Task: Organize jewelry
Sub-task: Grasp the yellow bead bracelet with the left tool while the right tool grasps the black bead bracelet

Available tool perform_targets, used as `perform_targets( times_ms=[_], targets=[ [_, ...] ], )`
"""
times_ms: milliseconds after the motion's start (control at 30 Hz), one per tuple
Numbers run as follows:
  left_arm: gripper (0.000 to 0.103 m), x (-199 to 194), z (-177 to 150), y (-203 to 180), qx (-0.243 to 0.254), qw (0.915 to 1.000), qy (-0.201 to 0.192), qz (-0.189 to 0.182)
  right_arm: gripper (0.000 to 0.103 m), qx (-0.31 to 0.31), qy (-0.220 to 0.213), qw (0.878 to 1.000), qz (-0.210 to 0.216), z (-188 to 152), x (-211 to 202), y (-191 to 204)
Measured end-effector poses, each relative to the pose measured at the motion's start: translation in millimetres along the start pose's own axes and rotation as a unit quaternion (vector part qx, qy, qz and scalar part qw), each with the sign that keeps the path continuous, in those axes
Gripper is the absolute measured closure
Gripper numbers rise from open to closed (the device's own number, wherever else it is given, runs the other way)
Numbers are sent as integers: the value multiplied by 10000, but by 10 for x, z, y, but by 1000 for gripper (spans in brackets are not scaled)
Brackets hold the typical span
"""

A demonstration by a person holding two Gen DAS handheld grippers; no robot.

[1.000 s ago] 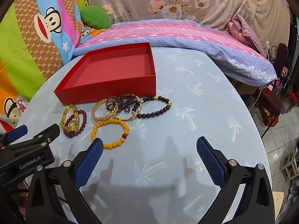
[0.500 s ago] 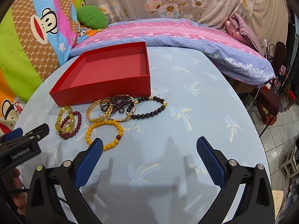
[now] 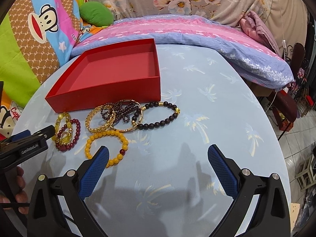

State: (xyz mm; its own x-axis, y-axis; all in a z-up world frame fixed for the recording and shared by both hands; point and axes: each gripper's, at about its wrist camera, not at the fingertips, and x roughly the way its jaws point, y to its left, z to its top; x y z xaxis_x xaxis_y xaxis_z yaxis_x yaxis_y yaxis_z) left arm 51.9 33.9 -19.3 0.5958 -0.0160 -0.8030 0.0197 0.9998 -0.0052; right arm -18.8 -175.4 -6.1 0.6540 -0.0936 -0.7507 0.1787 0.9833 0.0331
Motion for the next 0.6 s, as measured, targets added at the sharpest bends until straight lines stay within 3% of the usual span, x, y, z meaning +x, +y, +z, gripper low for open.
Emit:
perform_targets(
  times_ms=[100, 200, 300, 400, 533, 600],
  targets=[
    [35, 103, 40, 7, -87, 9996, 155, -202, 7, 45, 20, 10000, 3, 23, 36, -34],
    [36, 120, 45, -36, -60, 9995, 130, -283, 7, 74, 64, 9999, 28, 39, 87, -44],
    [44, 133, 57, -71, -107, 9986, 126, -498, 7, 80, 110, 9999, 54, 43, 134, -40],
    [58, 130, 63, -111, -59, 9976, 111, -683, 7, 82, 146, 9998, 77, 39, 168, -37],
    [84, 106, 43, -185, 30, 9947, 113, -1025, 7, 98, 188, 9997, 109, 40, 196, -36],
    [87, 107, 33, -192, 35, 9930, 135, -1169, 7, 101, 198, 9997, 119, 35, 198, -41]
  ],
)
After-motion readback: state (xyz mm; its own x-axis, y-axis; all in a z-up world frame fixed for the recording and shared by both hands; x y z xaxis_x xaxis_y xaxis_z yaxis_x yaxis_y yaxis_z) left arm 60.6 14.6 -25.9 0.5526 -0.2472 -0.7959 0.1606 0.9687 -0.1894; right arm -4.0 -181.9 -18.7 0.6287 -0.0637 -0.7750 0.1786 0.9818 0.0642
